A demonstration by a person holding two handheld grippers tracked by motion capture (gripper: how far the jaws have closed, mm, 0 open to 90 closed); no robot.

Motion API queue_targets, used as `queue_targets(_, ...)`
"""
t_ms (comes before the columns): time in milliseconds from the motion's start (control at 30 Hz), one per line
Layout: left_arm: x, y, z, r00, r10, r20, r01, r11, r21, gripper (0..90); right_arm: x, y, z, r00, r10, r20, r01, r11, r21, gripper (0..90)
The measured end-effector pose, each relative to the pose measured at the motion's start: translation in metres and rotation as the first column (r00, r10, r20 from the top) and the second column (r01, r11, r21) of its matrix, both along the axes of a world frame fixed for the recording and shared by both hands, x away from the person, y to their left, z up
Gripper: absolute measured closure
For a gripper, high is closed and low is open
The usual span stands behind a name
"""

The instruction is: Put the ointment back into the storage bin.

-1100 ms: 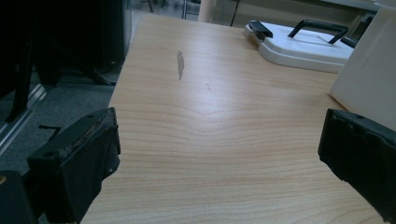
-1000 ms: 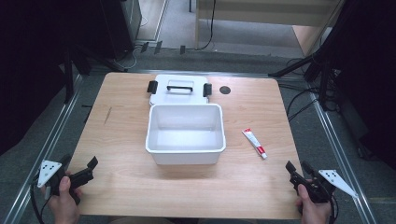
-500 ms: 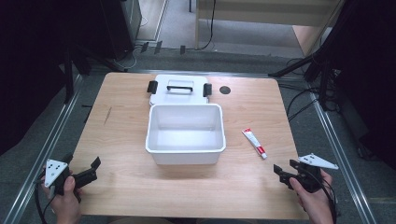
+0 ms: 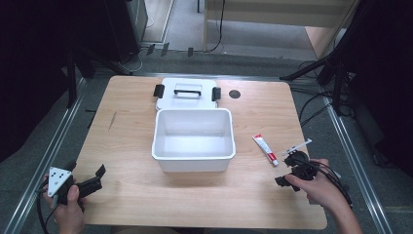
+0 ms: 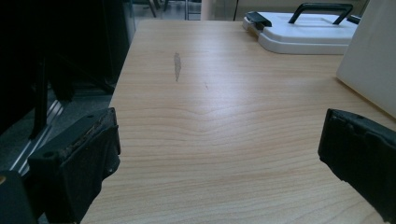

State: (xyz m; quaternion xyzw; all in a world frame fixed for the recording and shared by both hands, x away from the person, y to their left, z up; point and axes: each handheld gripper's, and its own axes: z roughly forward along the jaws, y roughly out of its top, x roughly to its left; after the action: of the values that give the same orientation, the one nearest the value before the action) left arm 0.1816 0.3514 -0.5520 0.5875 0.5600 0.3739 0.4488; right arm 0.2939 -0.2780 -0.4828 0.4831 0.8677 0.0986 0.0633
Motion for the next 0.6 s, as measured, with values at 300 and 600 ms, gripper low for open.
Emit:
queue_targets(300, 0.0, -0.002, 0.0, 0.9999, -0.011, -0.003, 0.011, 0.9998, 0.014, 0.0, 0.043, 0.024, 0.01, 0.9933, 0.003, -0.116, -0.018, 0.9916, -0.128, 32.3)
queue_targets(600, 0.0, -0.001, 0.0, 0.9998, -0.019, -0.01, 0.019, 0.9998, 0.006, 0.0, 0.084, 0.036, 0.003, 0.9837, -0.047, -0.173, 0.024, 0.9902, -0.137, 52.0)
